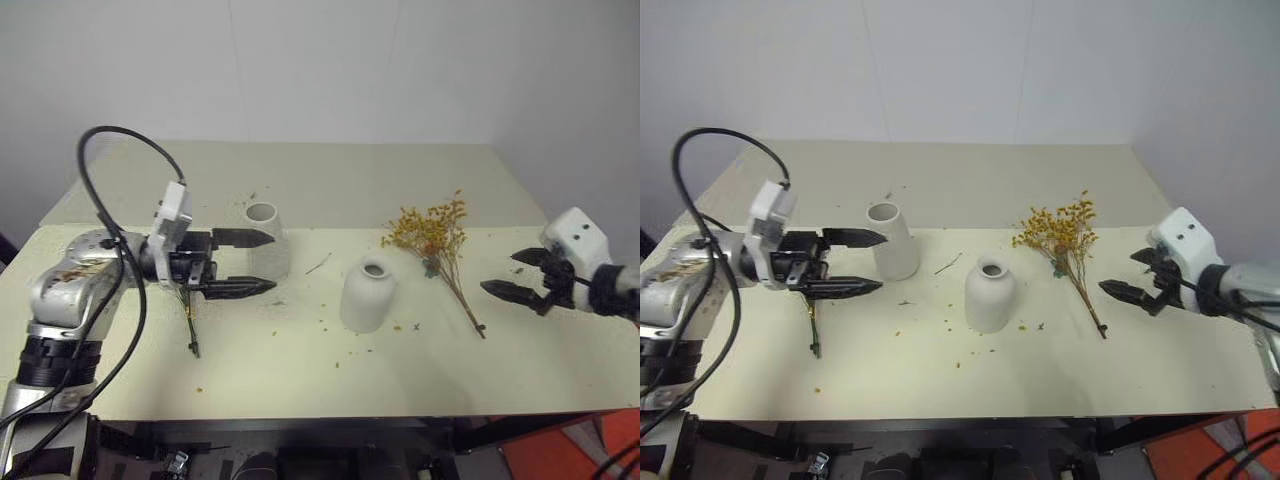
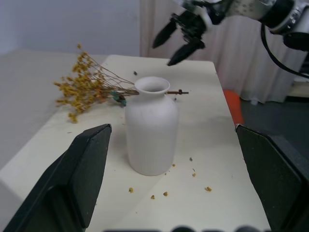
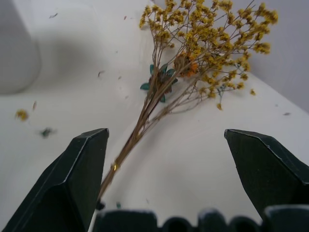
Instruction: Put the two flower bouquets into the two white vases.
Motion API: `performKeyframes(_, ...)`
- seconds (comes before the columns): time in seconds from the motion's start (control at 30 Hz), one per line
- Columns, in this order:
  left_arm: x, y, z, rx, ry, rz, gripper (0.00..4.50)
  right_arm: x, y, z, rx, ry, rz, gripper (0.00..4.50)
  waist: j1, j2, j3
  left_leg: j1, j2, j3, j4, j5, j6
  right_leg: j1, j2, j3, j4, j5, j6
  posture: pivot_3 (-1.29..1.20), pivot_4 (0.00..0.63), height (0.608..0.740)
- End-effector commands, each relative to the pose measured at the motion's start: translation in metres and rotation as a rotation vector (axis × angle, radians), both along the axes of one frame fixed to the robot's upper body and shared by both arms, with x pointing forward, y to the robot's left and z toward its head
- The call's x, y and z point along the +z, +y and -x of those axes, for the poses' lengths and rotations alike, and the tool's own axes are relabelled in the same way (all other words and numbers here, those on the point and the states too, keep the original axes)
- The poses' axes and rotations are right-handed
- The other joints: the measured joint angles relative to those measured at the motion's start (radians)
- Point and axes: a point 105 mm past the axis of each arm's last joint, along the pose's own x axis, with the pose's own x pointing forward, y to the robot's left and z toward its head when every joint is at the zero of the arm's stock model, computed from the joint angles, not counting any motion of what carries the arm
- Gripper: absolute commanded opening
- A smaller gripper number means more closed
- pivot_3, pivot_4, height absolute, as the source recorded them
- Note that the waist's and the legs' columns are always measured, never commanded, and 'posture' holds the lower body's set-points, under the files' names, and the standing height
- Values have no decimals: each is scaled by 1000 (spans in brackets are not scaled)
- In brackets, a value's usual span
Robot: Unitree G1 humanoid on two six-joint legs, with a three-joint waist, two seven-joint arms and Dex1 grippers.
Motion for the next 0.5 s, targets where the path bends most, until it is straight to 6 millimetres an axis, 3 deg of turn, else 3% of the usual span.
performKeyframes(0.03, -11, -9, -5, -40, -43, -99, 4484, -5, -1, -19, -70, 57, -4, 4500, -5, 0, 0, 0, 0, 0, 0, 0, 0, 0, 0, 0, 0, 0, 0, 0, 150, 740)
performKeyframes(0.23, -19, -28, -10, -89, -67, -126, 4484, -13, 5, -44, -124, 128, -40, 4500, -8, 0, 0, -2, -2, -2, 1, 0, 0, 0, -1, 0, 0, 1, 1, 0, 150, 740)
performKeyframes(0.5, -24, -42, -10, -114, -89, -139, 4484, -32, 13, -59, -135, 256, -15, 4500, -12, 0, 0, -2, -2, -2, 1, 0, 0, 0, -1, 0, 0, 2, -2, 0, 150, 740)
